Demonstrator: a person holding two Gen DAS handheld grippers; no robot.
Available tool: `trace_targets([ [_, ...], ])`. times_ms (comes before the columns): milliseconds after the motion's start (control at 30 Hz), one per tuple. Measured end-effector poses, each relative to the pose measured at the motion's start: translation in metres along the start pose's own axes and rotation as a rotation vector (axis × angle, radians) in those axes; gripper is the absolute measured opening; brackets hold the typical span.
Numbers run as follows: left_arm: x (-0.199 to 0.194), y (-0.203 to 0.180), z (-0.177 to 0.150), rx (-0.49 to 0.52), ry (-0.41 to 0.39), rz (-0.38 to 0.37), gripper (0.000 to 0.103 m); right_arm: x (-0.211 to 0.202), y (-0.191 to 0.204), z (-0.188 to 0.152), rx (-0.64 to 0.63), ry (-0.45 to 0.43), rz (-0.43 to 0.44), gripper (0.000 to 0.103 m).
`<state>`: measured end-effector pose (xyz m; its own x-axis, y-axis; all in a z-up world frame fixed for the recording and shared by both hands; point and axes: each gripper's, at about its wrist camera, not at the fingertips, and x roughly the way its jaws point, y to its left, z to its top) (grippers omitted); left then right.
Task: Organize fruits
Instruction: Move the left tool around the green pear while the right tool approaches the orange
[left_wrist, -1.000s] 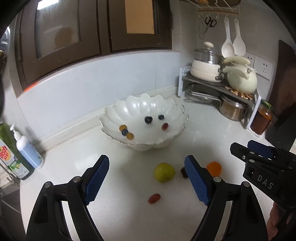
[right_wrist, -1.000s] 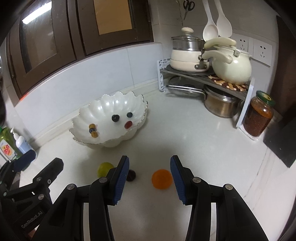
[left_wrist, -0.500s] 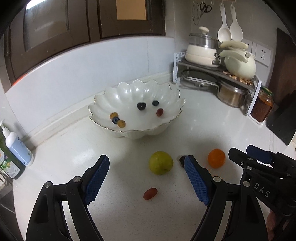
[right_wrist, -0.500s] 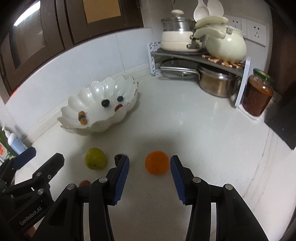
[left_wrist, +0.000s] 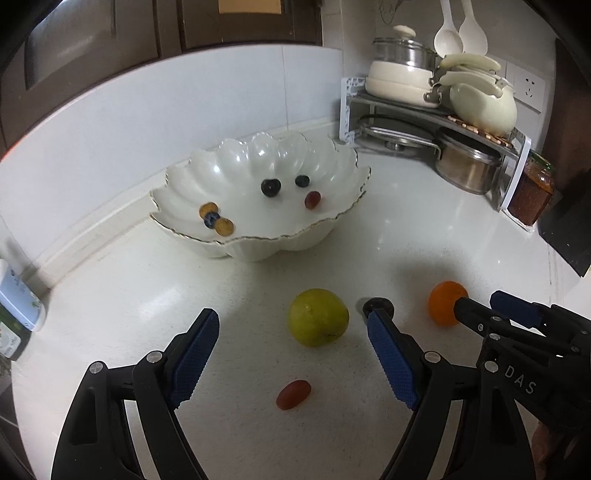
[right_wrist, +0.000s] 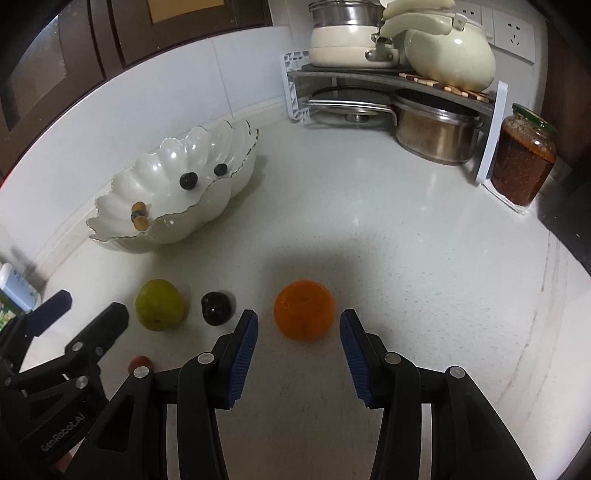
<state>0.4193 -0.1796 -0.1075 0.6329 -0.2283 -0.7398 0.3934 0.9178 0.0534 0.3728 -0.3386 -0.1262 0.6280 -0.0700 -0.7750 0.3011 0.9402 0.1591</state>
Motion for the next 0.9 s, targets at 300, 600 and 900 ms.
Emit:
trace_targets([
  [300, 0.025, -0.003, -0.002, -0.009, 0.047, -0.016, 0.079, 0.021, 0.001, 0.0, 0.007, 0.034, 0.003, 0.047],
  [600, 0.047, -0.005, -0.001, -0.039, 0.1, -0.033, 0.069, 0.036, 0.0, 0.003, 0.012, 0.047, -0.012, 0.047],
  [900, 0.056, -0.006, 0.0, -0.059, 0.11, -0.047, 0.057, 0.045, -0.002, 0.003, 0.026, 0.063, 0.0, 0.047],
])
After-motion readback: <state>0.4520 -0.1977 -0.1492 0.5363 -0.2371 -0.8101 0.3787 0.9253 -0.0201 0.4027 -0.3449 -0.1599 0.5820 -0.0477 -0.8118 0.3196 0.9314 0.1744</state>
